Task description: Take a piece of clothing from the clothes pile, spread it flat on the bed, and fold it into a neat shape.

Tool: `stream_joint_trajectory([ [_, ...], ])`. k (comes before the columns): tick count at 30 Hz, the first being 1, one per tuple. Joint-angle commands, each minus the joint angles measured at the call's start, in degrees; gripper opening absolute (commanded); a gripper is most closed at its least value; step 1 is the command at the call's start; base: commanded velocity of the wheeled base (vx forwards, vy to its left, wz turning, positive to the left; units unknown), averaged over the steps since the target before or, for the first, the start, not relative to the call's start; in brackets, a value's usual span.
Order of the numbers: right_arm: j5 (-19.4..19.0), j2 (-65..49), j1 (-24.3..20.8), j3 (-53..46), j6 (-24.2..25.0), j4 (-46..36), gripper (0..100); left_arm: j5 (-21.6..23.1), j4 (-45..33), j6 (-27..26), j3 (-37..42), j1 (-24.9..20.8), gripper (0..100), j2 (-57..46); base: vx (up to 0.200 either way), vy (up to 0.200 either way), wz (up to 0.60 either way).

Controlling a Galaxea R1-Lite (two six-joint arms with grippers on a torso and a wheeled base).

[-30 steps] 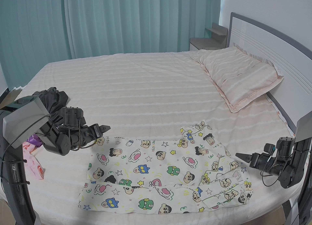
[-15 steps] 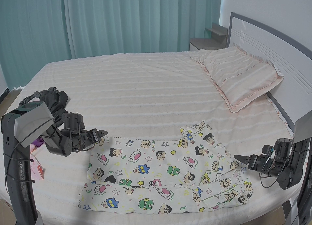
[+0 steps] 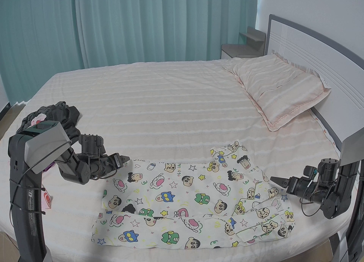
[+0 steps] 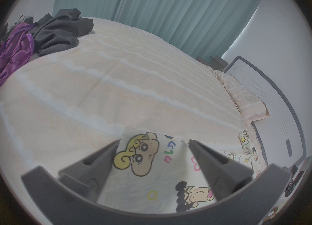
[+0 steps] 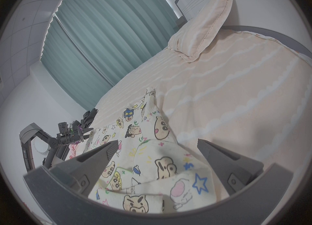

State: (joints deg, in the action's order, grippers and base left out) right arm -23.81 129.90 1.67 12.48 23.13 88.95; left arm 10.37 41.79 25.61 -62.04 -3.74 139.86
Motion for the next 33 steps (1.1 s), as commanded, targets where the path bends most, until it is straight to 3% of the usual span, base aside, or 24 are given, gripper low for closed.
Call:
stream_joint_trajectory([
  [1, 0.87, 0.26, -1.23, 3.43, 0.08, 0.17, 100, -0.79, 0.13, 1.72, -1.16, -0.74, 0, 0.41, 0.0, 0.0, 0.0],
  [13, 3.68, 2.2, -3.43, 29.44, 2.1, -27.26, 100, -3.78, 0.05, 5.06, 1.74, 0.49, 0, -3.54, 0.0, 0.0, 0.0],
  [24, 5.88, 9.58, -8.35, 44.73, 2.19, -36.75, 100, -5.45, 0.13, 5.06, 3.41, 0.31, 0, -3.98, 0.0, 0.0, 0.0],
  [33, 7.64, 13.27, -12.22, 51.5, 3.24, -38.07, 100, -5.45, 0.31, 5.06, 4.65, -0.3, 0, -4.07, 0.0, 0.0, 0.0],
])
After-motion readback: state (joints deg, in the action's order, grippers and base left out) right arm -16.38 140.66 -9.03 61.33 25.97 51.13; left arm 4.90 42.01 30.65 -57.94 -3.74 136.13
